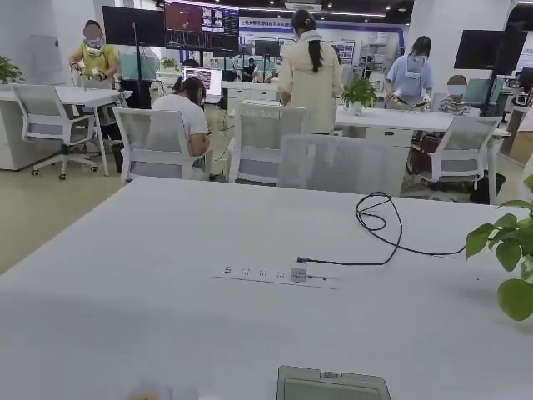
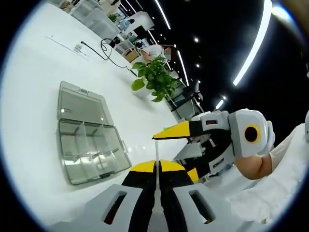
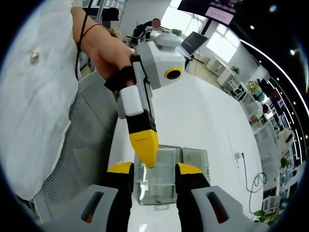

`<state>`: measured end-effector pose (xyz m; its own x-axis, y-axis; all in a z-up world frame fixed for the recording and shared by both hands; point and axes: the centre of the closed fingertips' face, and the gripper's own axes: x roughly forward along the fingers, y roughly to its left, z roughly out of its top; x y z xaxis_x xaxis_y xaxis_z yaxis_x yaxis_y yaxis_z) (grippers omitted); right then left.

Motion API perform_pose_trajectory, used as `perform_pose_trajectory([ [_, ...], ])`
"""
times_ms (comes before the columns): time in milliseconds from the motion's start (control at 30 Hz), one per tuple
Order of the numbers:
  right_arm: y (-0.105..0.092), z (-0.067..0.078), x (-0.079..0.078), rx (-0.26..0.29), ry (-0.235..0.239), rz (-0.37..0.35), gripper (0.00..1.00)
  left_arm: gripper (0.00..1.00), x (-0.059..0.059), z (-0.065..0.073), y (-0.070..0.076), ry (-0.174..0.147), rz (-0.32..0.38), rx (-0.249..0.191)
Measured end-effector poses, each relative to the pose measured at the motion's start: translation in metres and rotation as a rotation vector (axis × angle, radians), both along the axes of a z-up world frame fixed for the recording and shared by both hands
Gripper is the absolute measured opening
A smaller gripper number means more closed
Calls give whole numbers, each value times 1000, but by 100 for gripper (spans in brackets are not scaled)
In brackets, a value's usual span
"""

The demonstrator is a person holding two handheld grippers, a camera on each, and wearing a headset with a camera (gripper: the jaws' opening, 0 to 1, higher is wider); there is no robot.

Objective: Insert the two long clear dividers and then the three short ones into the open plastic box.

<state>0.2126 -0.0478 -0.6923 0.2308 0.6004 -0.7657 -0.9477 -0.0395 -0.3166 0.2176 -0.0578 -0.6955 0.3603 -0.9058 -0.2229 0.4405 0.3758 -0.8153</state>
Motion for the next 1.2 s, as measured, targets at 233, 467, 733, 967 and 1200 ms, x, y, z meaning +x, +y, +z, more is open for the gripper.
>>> perform_pose_trajectory([
  [233,-1,19,5,98,81,-46,38,0,-3,1,3,-87,-44,34],
  [467,-9,44,-1,199,367,-37,27,0,-18,14,-1,-326,-182,77],
  [733,-10,48,-22,146,548,97,15,0,-36,29,-7,-502,-305,90],
  [967,-5,46,-36,110,607,166,10,0,-45,37,-6,-555,-333,67],
  [1200,-3,45,-44,89,635,207,6,0,-49,43,-5,-586,-332,49],
])
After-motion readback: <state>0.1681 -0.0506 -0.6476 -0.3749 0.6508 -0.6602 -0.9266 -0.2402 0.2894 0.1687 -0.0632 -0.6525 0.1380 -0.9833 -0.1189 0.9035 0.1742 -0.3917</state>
